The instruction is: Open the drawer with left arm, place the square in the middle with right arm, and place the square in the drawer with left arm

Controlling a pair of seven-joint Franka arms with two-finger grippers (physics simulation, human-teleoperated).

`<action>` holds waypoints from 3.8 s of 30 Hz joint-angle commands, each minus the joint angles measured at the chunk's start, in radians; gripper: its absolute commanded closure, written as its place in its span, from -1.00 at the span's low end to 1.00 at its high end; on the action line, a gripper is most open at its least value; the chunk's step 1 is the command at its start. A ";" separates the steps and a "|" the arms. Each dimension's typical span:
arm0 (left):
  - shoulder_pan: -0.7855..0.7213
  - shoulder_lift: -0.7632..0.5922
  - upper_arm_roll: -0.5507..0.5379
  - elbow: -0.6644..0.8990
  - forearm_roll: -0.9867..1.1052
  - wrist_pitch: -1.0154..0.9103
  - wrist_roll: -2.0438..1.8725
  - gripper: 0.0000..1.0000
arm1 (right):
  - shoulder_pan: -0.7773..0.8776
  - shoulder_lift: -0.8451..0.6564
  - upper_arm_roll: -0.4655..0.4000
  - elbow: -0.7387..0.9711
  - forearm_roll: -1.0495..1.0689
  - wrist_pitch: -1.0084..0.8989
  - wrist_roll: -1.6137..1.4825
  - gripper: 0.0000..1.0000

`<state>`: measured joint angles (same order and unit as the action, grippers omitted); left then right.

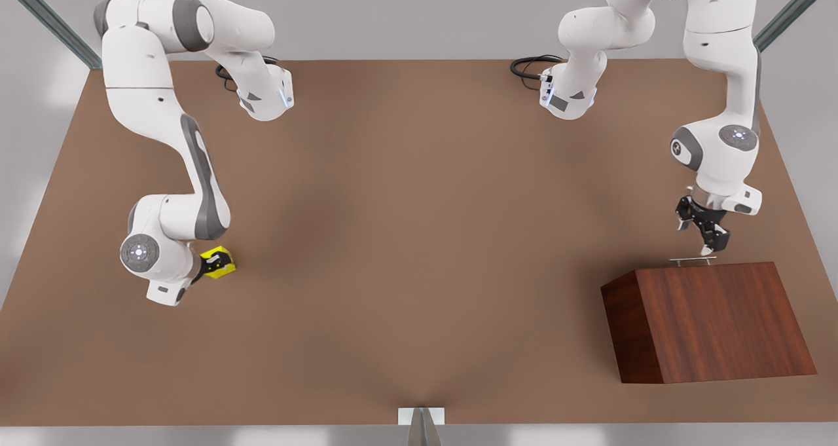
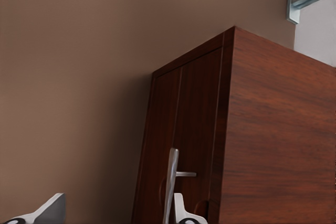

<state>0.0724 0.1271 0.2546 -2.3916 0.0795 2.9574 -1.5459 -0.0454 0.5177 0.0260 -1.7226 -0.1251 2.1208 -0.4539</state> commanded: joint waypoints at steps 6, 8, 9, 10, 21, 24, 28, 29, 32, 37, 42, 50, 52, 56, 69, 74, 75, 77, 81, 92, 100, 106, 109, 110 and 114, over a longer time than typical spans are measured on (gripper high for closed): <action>0.003 0.029 0.000 0.031 0.019 0.011 -0.068 -0.99 | -0.025 -0.004 0.002 -0.015 0.154 0.010 -0.272 -1.00; 0.003 0.034 0.000 0.031 0.019 0.012 -0.066 -1.00 | -0.027 -0.002 0.002 -0.037 0.179 -0.021 -0.258 -1.00; 0.003 0.035 0.000 0.031 0.019 0.012 -0.068 -1.00 | -0.028 -0.001 0.002 -0.040 0.203 -0.019 -0.273 -1.00; 0.003 0.037 0.000 0.031 0.019 0.012 -0.069 -1.00 | -0.039 0.007 0.000 -0.040 0.203 -0.007 -0.311 -1.00; 0.003 0.054 0.000 0.029 0.019 0.028 -0.068 -1.00 | -0.056 0.022 -0.009 -0.054 0.200 0.036 -0.315 -1.00; 0.003 0.057 0.000 0.029 0.019 0.026 -0.068 -1.00 | -0.054 0.012 -0.011 -0.066 0.200 0.024 -0.286 -1.00; 0.003 0.071 0.000 0.029 0.019 0.026 -0.068 -1.00 | -0.057 0.016 -0.026 -0.075 0.200 0.031 -0.266 -1.00; 0.003 0.071 0.000 0.029 0.019 0.026 -0.068 -1.00 | -0.065 0.024 -0.026 -0.075 0.202 0.031 -0.266 -1.00; 0.003 0.062 0.000 0.029 0.017 0.019 -0.076 -1.00 | -0.074 0.025 -0.026 -0.083 0.209 0.019 -0.255 -1.00; 0.001 0.052 -0.001 0.028 0.017 0.008 -0.079 -1.00 | -0.083 0.033 -0.026 -0.091 0.285 -0.010 -0.218 -1.00; 0.001 0.057 -0.003 0.029 0.019 0.008 -0.080 -1.00 | -0.088 0.045 -0.024 -0.103 0.309 -0.012 -0.218 -1.00; 0.000 0.063 -0.005 0.028 0.019 -0.020 -0.079 -1.00 | -0.079 0.048 -0.026 -0.100 0.274 0.056 -0.221 -1.00; 0.000 0.060 -0.005 0.029 0.019 -0.055 -0.065 -1.00 | -0.077 0.053 -0.026 -0.097 0.248 0.068 -0.223 -1.00; 0.000 0.058 -0.003 0.029 0.160 -0.127 -0.062 -1.00 | -0.077 0.059 -0.026 -0.103 0.222 0.082 -0.226 -1.00; -0.006 0.012 -0.005 0.031 0.172 -0.242 -0.062 -0.99 | -0.064 0.059 -0.024 -0.137 0.194 0.146 -0.321 -1.00; -0.006 -0.015 -0.009 0.034 0.203 -0.299 -0.063 -1.00 | -0.070 0.074 -0.024 -0.137 0.193 0.153 -0.397 -0.57; -0.006 -0.015 -0.009 0.034 0.204 -0.305 -0.063 -0.99 | -0.070 0.076 -0.024 -0.137 0.194 0.154 -0.397 -0.54; -0.006 -0.015 -0.009 0.034 0.209 -0.314 -0.065 -1.00 | -0.071 0.081 -0.023 -0.137 0.194 0.153 -0.397 -0.54; -0.009 -0.035 -0.012 0.043 0.209 -0.385 -0.063 -0.99 | -0.071 0.081 -0.023 -0.137 0.194 0.145 -0.397 -0.55; -0.009 -0.044 -0.023 0.049 0.209 -0.440 -0.065 -0.99 | -0.070 0.077 -0.024 -0.132 0.202 0.100 -0.341 -0.57; -0.011 -0.061 -0.038 0.046 0.209 -0.488 -0.077 -0.99 | -0.071 0.085 -0.023 -0.129 0.203 0.100 -0.347 -0.11; -0.011 -0.101 -0.063 0.048 0.209 -0.601 -0.079 -0.99 | -0.064 0.073 -0.023 -0.123 0.206 0.087 -0.333 -0.17; -0.011 -0.092 -0.063 0.046 0.209 -0.597 -0.079 -0.99 | -0.047 0.033 -0.014 -0.095 0.206 0.008 -0.197 -0.17; -0.011 -0.093 -0.064 0.046 0.209 -0.598 -0.077 -0.99 | -0.039 0.021 -0.001 -0.095 0.206 -0.013 -0.151 -0.17; -0.011 -0.115 -0.086 0.065 0.207 -0.612 -0.088 -0.99 | 0.025 -0.027 0.026 -0.057 0.208 -0.102 0.093 -0.17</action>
<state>0.0782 0.0187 0.1726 -2.3327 0.2879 2.3688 -1.6195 -0.0293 0.4994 0.0486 -1.7808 0.1068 2.1090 -0.7271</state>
